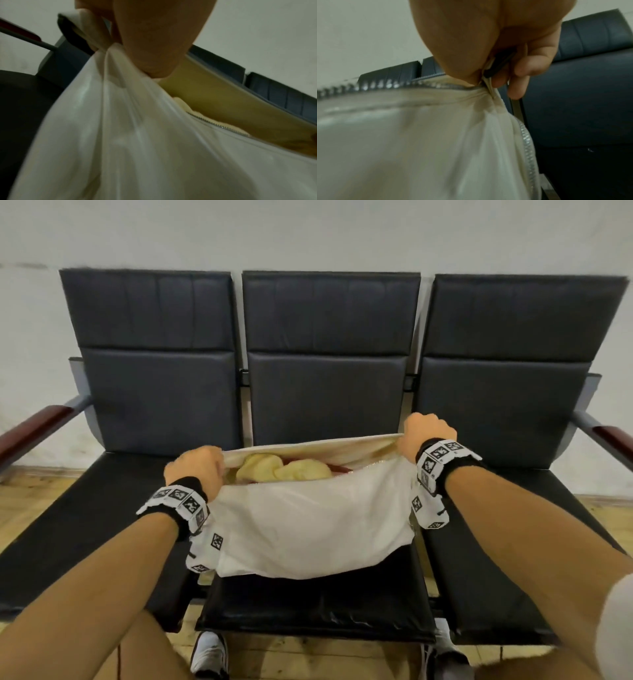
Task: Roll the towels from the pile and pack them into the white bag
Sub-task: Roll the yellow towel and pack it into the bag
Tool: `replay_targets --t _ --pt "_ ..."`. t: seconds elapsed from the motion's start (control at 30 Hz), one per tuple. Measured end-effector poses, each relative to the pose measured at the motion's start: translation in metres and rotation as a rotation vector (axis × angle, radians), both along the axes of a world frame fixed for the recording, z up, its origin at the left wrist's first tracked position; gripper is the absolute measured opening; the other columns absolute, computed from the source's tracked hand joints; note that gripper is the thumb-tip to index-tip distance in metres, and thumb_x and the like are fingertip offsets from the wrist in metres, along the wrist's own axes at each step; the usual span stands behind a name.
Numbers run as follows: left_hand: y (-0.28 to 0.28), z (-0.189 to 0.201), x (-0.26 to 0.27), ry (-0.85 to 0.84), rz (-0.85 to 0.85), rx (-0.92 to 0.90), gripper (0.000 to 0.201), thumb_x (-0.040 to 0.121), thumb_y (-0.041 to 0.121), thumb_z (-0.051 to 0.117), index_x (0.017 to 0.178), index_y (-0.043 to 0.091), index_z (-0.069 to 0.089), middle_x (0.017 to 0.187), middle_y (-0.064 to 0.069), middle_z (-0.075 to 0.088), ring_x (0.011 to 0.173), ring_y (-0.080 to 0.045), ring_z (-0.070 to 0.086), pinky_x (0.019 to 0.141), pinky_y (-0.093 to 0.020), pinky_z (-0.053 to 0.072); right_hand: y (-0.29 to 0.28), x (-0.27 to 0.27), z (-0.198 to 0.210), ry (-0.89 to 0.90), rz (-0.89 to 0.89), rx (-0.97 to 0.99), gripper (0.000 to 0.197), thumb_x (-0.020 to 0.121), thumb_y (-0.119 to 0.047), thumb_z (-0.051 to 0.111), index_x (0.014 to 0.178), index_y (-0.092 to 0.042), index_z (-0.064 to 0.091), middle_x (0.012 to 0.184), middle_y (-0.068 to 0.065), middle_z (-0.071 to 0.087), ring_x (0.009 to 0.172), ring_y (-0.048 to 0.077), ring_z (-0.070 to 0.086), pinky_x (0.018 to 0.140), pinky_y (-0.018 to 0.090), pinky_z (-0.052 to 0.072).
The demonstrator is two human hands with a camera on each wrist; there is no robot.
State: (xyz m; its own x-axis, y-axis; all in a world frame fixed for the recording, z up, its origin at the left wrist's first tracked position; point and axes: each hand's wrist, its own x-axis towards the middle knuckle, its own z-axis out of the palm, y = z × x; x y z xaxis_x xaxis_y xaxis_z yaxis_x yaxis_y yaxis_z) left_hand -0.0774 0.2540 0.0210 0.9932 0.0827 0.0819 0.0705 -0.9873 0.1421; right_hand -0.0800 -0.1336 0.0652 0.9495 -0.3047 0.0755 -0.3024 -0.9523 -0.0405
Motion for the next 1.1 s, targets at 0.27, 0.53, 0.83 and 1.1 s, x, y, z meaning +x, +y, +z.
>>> replay_targets --t 0.27,0.53,0.83,1.1 --pt "0.016 0.0 0.014 0.192 -0.087 -0.091 0.037 0.077 0.011 0.053 0.063 0.039 0.072 0.095 0.022 0.066 0.09 -0.017 0.061 0.095 -0.044 0.048 0.0 -0.003 -0.026 0.016 -0.033 0.071 0.021 0.09 -0.022 0.058 0.107 -0.01 0.055 0.106 0.015 0.062 0.086 0.035 0.06 0.067 0.036 0.046" --pt "0.016 -0.066 -0.006 0.286 -0.177 0.054 0.021 0.082 0.018 0.057 0.073 0.035 0.065 0.128 0.01 0.059 0.116 -0.022 0.053 0.102 -0.044 0.04 0.006 -0.022 -0.09 0.292 0.004 0.084 0.023 0.087 -0.028 0.061 0.107 -0.019 0.057 0.114 0.01 0.063 0.101 0.031 0.061 0.089 0.042 0.051" --pt "-0.038 -0.062 -0.036 0.319 -0.414 0.065 0.054 0.066 0.089 0.052 0.068 0.038 0.067 0.16 0.002 0.02 0.144 -0.024 0.019 0.119 -0.054 0.013 0.073 -0.041 -0.072 0.24 0.527 0.14 0.057 0.071 -0.077 0.059 0.105 -0.032 0.059 0.1 -0.008 0.055 0.091 0.016 0.054 0.081 0.036 0.048" --pt "-0.019 -0.072 -0.05 0.295 -0.512 0.198 0.061 0.062 0.091 0.051 0.083 0.034 0.053 0.108 0.017 0.052 0.105 -0.011 0.047 0.116 -0.041 0.022 0.079 -0.065 -0.107 0.42 0.71 -0.045 0.08 0.07 -0.082 0.057 0.129 -0.029 0.056 0.124 -0.005 0.047 0.111 0.02 0.048 0.092 0.042 0.045"
